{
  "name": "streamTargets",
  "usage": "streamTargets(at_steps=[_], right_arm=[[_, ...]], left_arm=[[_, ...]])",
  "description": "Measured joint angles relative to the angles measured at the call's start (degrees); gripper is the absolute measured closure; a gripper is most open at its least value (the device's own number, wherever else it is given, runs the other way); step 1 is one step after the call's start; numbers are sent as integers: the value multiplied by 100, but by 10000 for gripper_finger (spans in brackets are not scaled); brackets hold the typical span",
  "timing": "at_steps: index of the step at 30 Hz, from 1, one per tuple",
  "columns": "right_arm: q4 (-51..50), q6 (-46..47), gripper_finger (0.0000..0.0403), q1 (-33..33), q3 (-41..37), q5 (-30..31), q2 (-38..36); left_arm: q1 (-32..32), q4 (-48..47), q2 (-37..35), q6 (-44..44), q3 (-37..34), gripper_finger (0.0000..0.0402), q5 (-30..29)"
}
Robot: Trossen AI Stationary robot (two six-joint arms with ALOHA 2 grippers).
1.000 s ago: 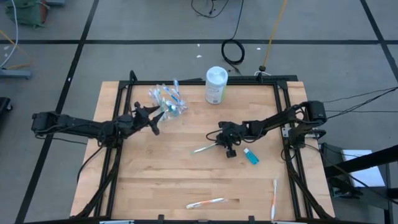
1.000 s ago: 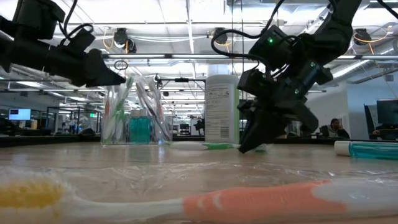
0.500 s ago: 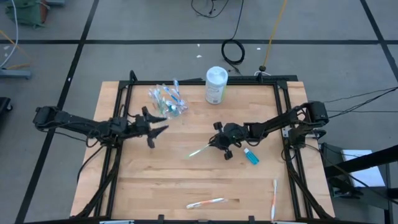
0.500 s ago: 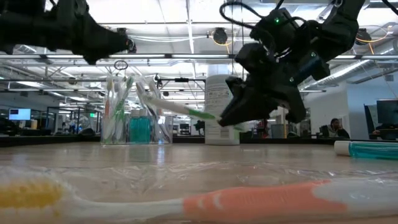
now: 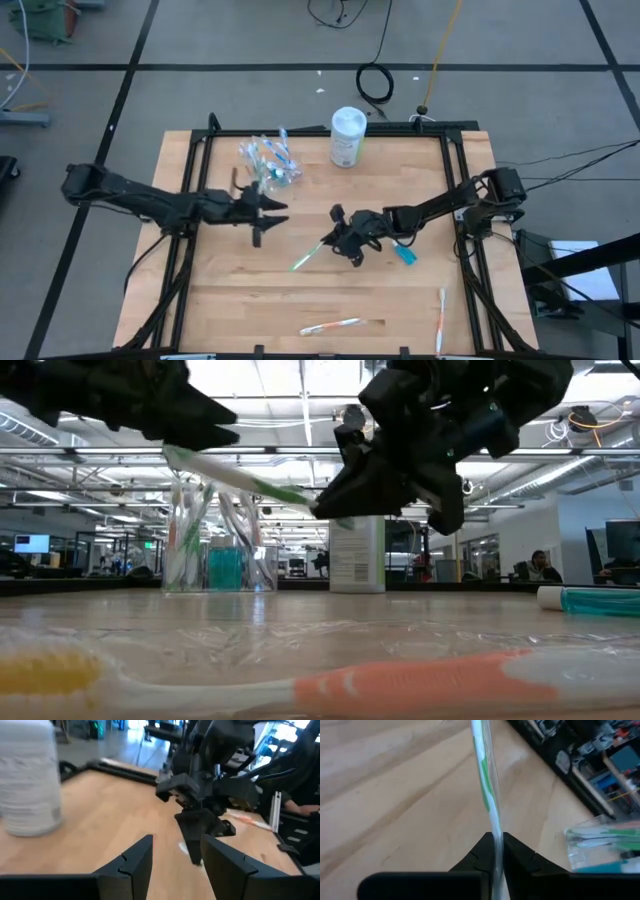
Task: Pick & Place toothbrushing station
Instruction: Put the green toothbrush into the right of the transparent organizer
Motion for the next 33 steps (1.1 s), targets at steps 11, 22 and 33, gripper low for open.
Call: streamTargets(at_steps=[11, 22, 33], right_arm=[[-235, -749, 384, 107, 123, 1212, 152], [-76, -1375, 383, 176, 125, 1957, 147], [219, -2027, 383, 187, 125, 2070, 147]], left_arm=[[111, -1124, 1949, -1346, 1211, 229, 551], [137, -1235, 2869, -1277, 1740, 229, 1099], [320, -1303, 2902, -1183, 1761, 229, 966]])
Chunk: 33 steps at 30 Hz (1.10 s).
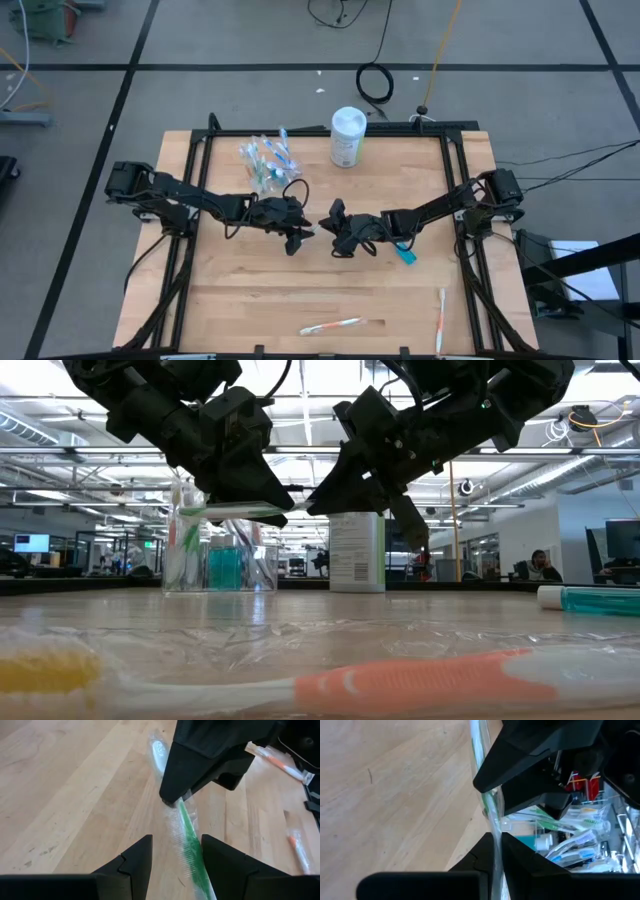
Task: Pick & Place toothbrushing station
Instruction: Put the green toothbrush into the right of the transparent organizer
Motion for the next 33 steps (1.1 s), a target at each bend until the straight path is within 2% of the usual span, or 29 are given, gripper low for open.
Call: streamTargets(at_steps=[8, 17, 20, 27, 30, 33], right_arm=[[71, -342, 383, 0, -2, 10, 0], [95, -301, 383, 4, -2, -12, 0], [103, -298, 383, 2, -2, -7, 0], [108, -289, 382, 4, -4, -8, 0], [95, -157, 382, 4, -4, -27, 0], [93, -163, 382, 7, -7, -23, 0]], left_arm=[[17, 9, 0, 234, 0, 229, 3], [21, 34, 0, 338, 0, 234, 103], [21, 156, 0, 343, -7, 262, 113], [21, 262, 0, 356, -9, 361, 113], [21, 248, 0, 443, -11, 384, 109], [21, 247, 0, 447, -11, 386, 110]])
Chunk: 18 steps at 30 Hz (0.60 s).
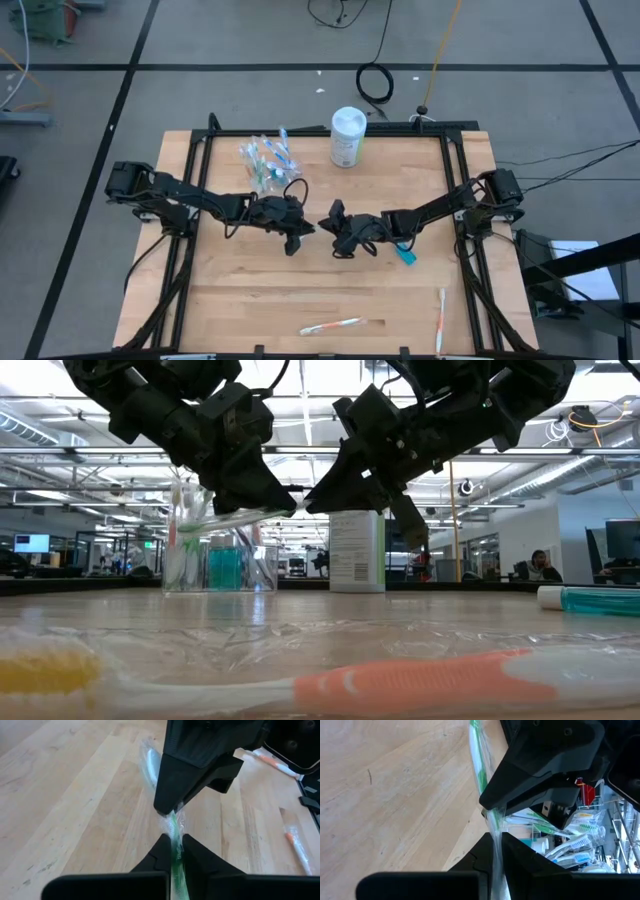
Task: Pick & Place toothbrushing station
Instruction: Put the green toothbrush into the right of the transparent organizer
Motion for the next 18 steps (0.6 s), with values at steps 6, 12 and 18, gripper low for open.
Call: streamTargets(at_steps=[6, 12, 18], right_arm=[[21, 17, 367, 25, 0, -1, 0], [94, 44, 328, 57, 0, 15, -3], [210, 315, 301, 126, 0, 65, -4]], left_arm=[[2, -62, 0, -2, 0, 379, 0], [0, 2, 0, -4, 0, 395, -1], [33, 7, -4, 72, 0, 386, 10]])
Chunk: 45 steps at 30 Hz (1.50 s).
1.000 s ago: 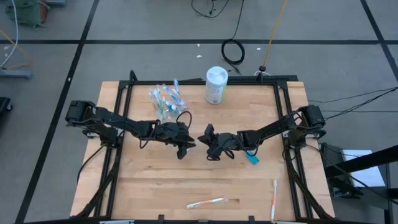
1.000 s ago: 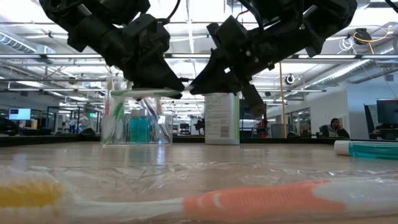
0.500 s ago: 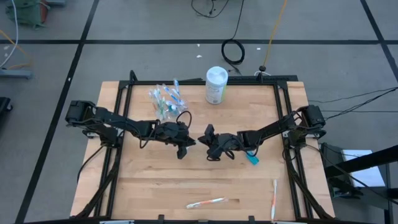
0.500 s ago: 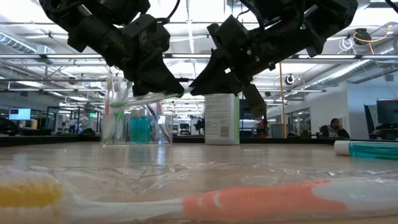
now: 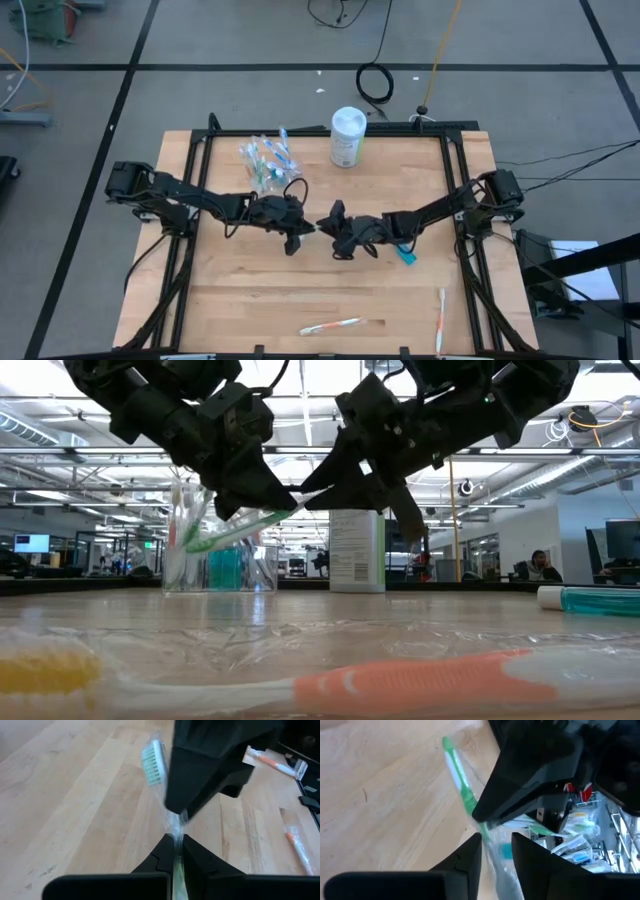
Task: Pick & Place toothbrushing station
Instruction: Put the green toothbrush into the right of the transparent organizer
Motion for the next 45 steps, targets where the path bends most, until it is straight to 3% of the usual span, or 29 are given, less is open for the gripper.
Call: streamTargets(at_steps=[4, 6, 12, 16, 20, 24, 33, 38, 45], right_arm=[[214, -38, 294, 224, 2, 25, -15], [219, -207, 294, 384, 2, 341, -69], [293, -643, 294, 848, 4, 2158, -300], [281, -704, 294, 1020, 4, 2922, -428], [295, -732, 293, 1030, 4, 2968, -442], [293, -768, 293, 1016, 4, 2964, -443], [286, -752, 293, 984, 4, 2964, -442], [270, -751, 293, 984, 4, 2962, -442], [269, -750, 293, 984, 4, 2955, -442]], left_arm=[[131, -4, -4, 165, 0, 396, -34], [215, 17, -27, 169, 0, 397, -34], [407, 40, -459, 1037, 0, 399, -93], [410, 147, -997, 1634, 0, 397, -1065], [421, 701, -1349, 2192, 4, 399, -2373], [434, 1419, -1249, 2647, -11, 398, -3577], [859, 3975, 78, 3482, -173, 400, -4014], [1135, 4686, 742, 3905, -155, 400, -4552], [1306, 4840, 1257, 4016, -146, 400, -4565]])
